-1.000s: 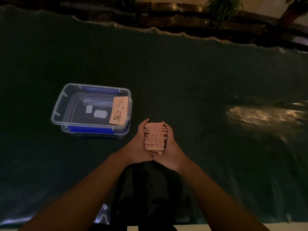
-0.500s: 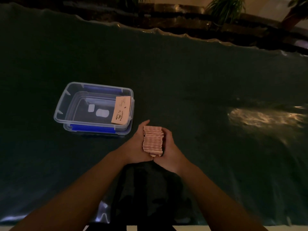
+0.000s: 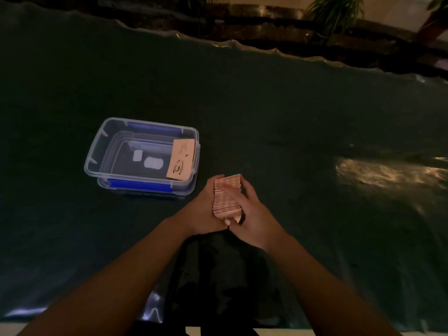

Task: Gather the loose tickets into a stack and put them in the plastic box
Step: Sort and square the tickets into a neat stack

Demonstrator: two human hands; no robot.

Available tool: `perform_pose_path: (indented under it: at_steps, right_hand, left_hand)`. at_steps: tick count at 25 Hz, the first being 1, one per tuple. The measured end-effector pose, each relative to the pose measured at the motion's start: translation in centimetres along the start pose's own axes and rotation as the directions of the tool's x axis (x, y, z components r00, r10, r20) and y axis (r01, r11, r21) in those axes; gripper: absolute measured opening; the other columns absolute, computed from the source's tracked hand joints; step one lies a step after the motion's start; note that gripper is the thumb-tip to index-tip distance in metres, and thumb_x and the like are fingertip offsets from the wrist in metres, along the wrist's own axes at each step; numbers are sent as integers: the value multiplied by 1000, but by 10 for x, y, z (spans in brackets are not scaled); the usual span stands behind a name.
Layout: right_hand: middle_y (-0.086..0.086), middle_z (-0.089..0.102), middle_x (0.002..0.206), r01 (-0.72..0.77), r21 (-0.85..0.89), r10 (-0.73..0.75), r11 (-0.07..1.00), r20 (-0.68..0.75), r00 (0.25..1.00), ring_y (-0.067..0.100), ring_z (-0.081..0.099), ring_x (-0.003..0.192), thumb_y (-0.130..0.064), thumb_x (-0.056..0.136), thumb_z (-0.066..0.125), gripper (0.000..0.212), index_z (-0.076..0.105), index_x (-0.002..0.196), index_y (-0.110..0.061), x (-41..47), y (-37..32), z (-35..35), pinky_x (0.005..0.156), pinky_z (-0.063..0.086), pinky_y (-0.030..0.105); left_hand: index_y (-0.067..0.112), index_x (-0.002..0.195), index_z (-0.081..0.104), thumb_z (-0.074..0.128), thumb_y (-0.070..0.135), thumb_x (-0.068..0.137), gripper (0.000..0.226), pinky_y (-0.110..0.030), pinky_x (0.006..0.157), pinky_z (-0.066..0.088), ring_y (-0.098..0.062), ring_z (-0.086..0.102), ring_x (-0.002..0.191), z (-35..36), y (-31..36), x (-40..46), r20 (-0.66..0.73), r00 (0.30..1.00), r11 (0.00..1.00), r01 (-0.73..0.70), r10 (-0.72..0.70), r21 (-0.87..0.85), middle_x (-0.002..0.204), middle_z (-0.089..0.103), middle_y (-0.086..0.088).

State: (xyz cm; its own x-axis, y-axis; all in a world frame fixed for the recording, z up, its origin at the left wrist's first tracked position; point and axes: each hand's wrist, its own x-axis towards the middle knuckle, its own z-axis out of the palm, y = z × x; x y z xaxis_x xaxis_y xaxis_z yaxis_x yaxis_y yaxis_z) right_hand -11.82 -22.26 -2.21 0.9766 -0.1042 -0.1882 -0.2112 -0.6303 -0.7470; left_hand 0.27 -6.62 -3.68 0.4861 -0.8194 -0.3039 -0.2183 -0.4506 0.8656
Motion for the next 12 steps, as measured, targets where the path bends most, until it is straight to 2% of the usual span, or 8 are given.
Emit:
perform_pose_path:
  at_steps: [2,3,6,7,10,12]
  right_hand:
    - [-2,11,175,26,-5,-26,1000,1,1000,-1,40,140,-8,86,81,90,38,154,-51,-1,-1,-2,100,38,0]
    - [-2,14,173,31,0,-31,1000,-1,1000,0,41,140,-9,86,81,89,40,154,-50,0,-3,-4,103,40,2]
    - [2,15,173,51,-99,-50,994,12,999,12,42,148,-14,88,79,88,39,158,-46,2,-5,-7,114,45,22]
    - [4,13,174,60,-151,-57,987,24,998,17,41,150,-15,89,78,88,36,160,-47,2,-5,-7,114,45,24]
    - [4,14,172,65,-176,-59,982,43,997,18,40,150,-13,90,76,89,34,159,-49,-2,-6,-8,113,39,18]
    - [-1,18,168,47,-128,-43,991,37,998,11,41,146,-12,90,77,92,30,160,-50,-4,-6,-8,115,42,18]
  left_hand:
    - [51,138,34,89,23,78,86,-44,122,37,-8,50,138,1,2,1,-20,1000,1000,-16,16,10,146,48,11]
    - [54,132,35,88,19,79,83,-45,121,39,-8,51,136,1,3,2,-26,999,1000,-20,21,7,143,50,11]
    - [53,131,34,90,23,77,84,-45,118,42,-5,53,132,1,3,5,-63,998,1000,0,-2,-19,142,52,13]
    - [52,133,33,91,29,74,86,-45,117,43,-4,54,132,1,2,5,-66,998,1000,11,-13,-26,142,52,13]
    - [46,143,25,91,41,66,101,-41,115,45,-4,54,132,2,1,4,-45,999,1000,2,-3,-25,142,52,11]
    - [38,147,25,92,38,67,104,-38,115,45,-3,55,131,2,0,4,-38,999,999,4,-5,-34,141,53,11]
